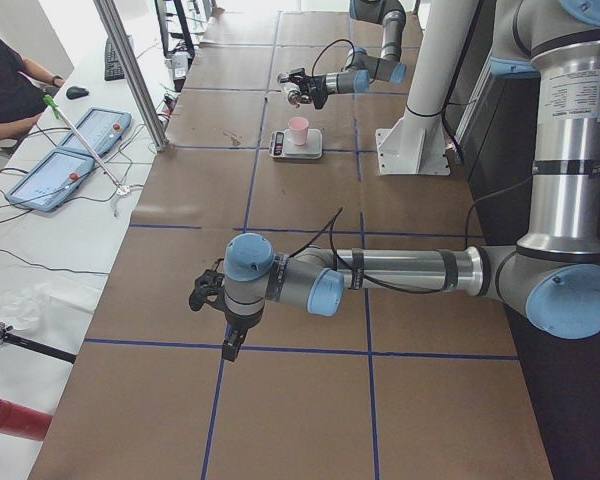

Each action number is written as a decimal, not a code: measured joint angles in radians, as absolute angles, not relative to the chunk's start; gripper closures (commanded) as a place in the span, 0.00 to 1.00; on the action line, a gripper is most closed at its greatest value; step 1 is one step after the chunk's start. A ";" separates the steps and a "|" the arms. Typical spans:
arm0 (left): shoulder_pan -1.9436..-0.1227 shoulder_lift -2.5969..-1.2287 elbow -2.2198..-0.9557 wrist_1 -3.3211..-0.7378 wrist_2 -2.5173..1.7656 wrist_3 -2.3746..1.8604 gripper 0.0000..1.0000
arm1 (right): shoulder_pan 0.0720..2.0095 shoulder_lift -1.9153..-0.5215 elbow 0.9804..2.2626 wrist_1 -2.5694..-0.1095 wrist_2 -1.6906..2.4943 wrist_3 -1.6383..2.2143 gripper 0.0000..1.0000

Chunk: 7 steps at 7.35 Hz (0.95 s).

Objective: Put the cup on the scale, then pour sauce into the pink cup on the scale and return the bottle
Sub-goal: 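Tilt the bottle spout over the pink cup with the right gripper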

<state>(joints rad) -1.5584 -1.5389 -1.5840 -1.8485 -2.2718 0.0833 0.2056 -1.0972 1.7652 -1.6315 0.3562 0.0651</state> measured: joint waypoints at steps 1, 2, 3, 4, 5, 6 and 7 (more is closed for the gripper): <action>-1.558 -1.539 -1.582 -1.851 -2.272 0.083 0.00 | 0.208 -1.090 1.765 -1.664 0.338 0.035 1.00; -1.558 -1.539 -1.583 -1.852 -2.272 0.083 0.00 | 0.209 -1.088 1.764 -1.682 0.314 -0.007 1.00; -1.557 -1.540 -1.584 -1.853 -2.272 0.081 0.00 | 0.209 -1.088 1.760 -1.689 0.286 -0.052 1.00; -1.557 -1.541 -1.585 -1.853 -2.272 0.079 0.00 | 0.210 -1.089 1.750 -1.692 0.254 -0.097 1.00; -1.557 -1.541 -1.586 -1.853 -2.272 0.076 0.00 | 0.211 -1.091 1.741 -1.693 0.222 -0.156 1.00; -1.557 -1.542 -1.587 -1.853 -2.272 0.075 0.00 | 0.211 -1.094 1.736 -1.693 0.194 -0.228 1.00; -1.557 -1.542 -1.587 -1.853 -2.272 0.075 0.00 | 0.211 -1.094 1.735 -1.693 0.178 -0.296 1.00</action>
<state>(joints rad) -1.5570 -1.5416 -1.5870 -1.8534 -2.2718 0.0747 0.2114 -1.0942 1.7352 -1.6935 0.1783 -0.2958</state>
